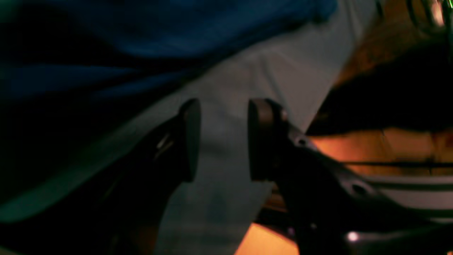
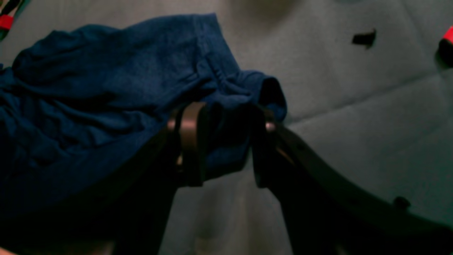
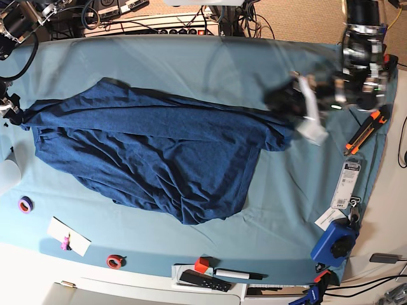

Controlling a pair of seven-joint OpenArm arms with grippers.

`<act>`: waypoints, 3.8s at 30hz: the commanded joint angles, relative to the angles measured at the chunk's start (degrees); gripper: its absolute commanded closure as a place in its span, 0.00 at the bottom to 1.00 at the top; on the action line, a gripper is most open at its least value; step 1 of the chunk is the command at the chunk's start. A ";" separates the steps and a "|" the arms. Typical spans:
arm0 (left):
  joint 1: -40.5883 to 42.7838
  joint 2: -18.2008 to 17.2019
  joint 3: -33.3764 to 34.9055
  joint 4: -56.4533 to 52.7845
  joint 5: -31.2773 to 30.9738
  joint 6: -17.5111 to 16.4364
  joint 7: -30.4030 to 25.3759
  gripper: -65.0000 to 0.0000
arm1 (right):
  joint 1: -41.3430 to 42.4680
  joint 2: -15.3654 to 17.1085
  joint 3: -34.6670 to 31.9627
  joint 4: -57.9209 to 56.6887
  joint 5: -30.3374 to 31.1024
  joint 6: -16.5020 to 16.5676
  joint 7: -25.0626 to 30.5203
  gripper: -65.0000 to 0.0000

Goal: Layout the t-shirt on the table in an organized manner, then fold the t-shirt properly
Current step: 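Release the shirt and swing the left gripper over the shirt body, then lower the left gripper and grasp the shirt fabric in the middle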

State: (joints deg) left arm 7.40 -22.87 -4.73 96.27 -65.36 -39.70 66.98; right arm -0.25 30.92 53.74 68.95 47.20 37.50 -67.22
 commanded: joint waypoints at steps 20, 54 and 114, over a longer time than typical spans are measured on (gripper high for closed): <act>-11.50 4.28 50.95 13.03 71.41 11.87 -35.45 0.70 | 0.57 0.04 0.31 0.79 1.16 0.20 1.22 0.67; -24.11 26.16 69.16 -18.64 85.90 22.29 -41.35 0.82 | 0.59 0.04 0.31 0.79 1.16 0.22 1.31 0.67; -33.18 26.99 57.05 -20.41 68.70 36.72 -41.35 0.55 | 0.57 -0.07 0.31 0.79 6.47 -0.59 -0.96 0.67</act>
State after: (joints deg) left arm -24.47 3.16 52.58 74.78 3.36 -3.25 26.65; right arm -0.16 29.21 53.78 68.93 52.64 36.93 -69.06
